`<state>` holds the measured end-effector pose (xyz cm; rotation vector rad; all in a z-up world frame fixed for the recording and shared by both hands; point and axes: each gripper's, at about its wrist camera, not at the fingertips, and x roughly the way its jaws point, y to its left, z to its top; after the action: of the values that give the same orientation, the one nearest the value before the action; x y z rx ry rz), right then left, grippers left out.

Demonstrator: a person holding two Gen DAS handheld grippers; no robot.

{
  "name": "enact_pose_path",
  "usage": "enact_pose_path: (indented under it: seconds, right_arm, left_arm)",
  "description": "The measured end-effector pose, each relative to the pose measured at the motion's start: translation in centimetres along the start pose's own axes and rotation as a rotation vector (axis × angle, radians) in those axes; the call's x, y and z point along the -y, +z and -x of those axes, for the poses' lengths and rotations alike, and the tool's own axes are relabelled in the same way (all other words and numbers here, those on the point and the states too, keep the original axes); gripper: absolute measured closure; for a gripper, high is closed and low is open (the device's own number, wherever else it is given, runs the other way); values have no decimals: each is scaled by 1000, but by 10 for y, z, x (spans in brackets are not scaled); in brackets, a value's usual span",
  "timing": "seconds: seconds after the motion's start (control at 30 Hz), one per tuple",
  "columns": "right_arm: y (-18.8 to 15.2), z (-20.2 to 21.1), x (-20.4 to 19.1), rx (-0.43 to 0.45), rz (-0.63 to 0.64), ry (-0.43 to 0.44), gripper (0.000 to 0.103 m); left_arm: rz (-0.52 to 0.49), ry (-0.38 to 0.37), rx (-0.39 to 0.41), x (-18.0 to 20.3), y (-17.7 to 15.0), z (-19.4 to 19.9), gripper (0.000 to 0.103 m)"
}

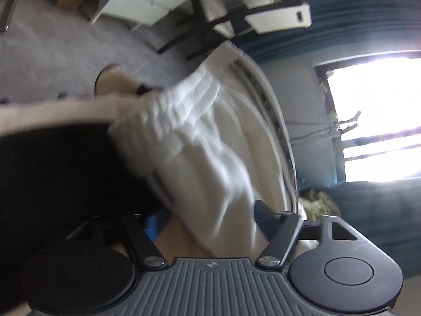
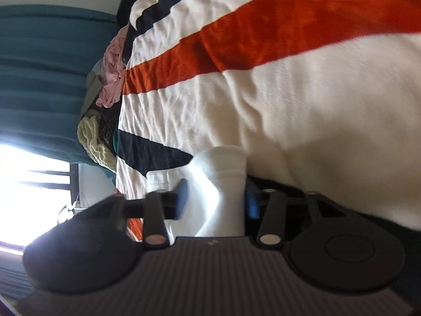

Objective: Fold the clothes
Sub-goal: 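Fold the garment over with both grippers and release it, then withdraw both open grippers from the garment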

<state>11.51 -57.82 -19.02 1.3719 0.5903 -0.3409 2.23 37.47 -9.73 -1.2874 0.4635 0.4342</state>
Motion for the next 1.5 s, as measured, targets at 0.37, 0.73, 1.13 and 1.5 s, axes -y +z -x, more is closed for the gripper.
enact_pose_path:
  seconds: [0.37,0.73,1.13,1.5]
  right_arm:
    - [-1,32,-33,203,196,163,96]
    - [10,56,-5,306,66,-96,96]
    - [2,59,2,287,99,-272,82]
    - [-40,100,-73,621,596,-203,17]
  left_arm:
    - [-111,-163,233,23,-3,68,90]
    - [-43,-12,218,-6,-11,123,91]
    - [-264,265,149,3,-5,123,77]
    - [-631,283,270,57,-27,133,20]
